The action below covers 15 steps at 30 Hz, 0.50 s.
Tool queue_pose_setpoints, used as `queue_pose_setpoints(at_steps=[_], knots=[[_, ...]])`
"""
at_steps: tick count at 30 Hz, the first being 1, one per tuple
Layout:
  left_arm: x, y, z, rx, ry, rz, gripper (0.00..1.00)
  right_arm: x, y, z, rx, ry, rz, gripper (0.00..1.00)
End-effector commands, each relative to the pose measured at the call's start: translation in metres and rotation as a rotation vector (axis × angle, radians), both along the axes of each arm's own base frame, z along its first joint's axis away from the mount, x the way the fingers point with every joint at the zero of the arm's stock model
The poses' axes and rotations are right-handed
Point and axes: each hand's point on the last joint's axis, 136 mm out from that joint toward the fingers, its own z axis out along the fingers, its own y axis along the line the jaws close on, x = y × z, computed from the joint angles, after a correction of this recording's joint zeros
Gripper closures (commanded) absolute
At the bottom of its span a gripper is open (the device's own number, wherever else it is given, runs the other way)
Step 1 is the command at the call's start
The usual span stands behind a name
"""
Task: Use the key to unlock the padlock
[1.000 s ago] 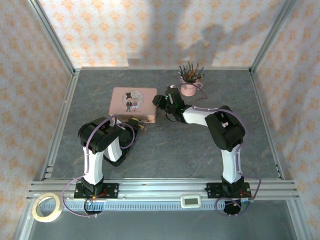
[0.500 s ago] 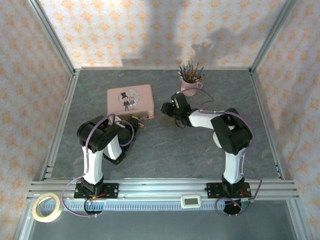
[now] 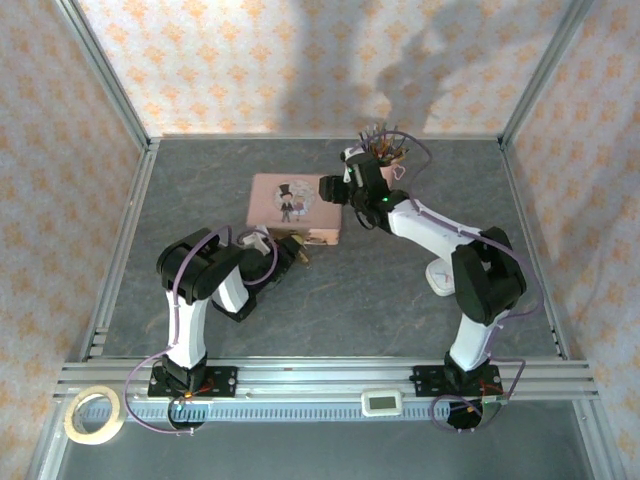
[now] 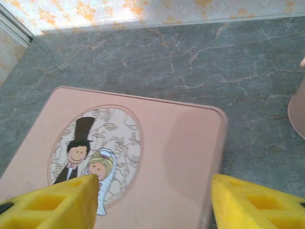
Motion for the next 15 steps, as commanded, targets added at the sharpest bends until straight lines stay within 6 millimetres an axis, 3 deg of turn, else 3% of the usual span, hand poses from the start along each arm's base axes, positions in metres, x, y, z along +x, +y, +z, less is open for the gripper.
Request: queue_pose_setpoints(at_steps=[1,3,6,12,13,15], knots=[[-0.016,-0.032,0.024,0.033,-0.093,-0.205,1.0,-0.008,-0.009,0.009,-0.069,-0.018,0.034,0.37],[-0.023,-0.039,0.022,0.068,-0.102,-0.272,1.0,-0.011,-0.006,0.005,-0.087,-0.013,0.074,0.37],[-0.029,-0.039,0.004,0.133,-0.055,-0.338,1.0,-0.014,-0.002,-0.003,-0.124,-0.011,0.13,0.33],[-0.017,-0.003,-0.008,0.127,-0.007,-0.246,1.0,-0.006,-0.004,-0.029,-0.24,0.02,0.171,0.25],[-0.014,-0.002,-0.006,0.129,-0.01,-0.235,0.98,-0.005,-0.004,-0.034,-0.25,0.032,0.17,0.25],[-0.01,0.0,-0.005,0.137,-0.009,-0.215,0.85,-0.004,-0.004,-0.045,-0.259,0.06,0.168,0.24]])
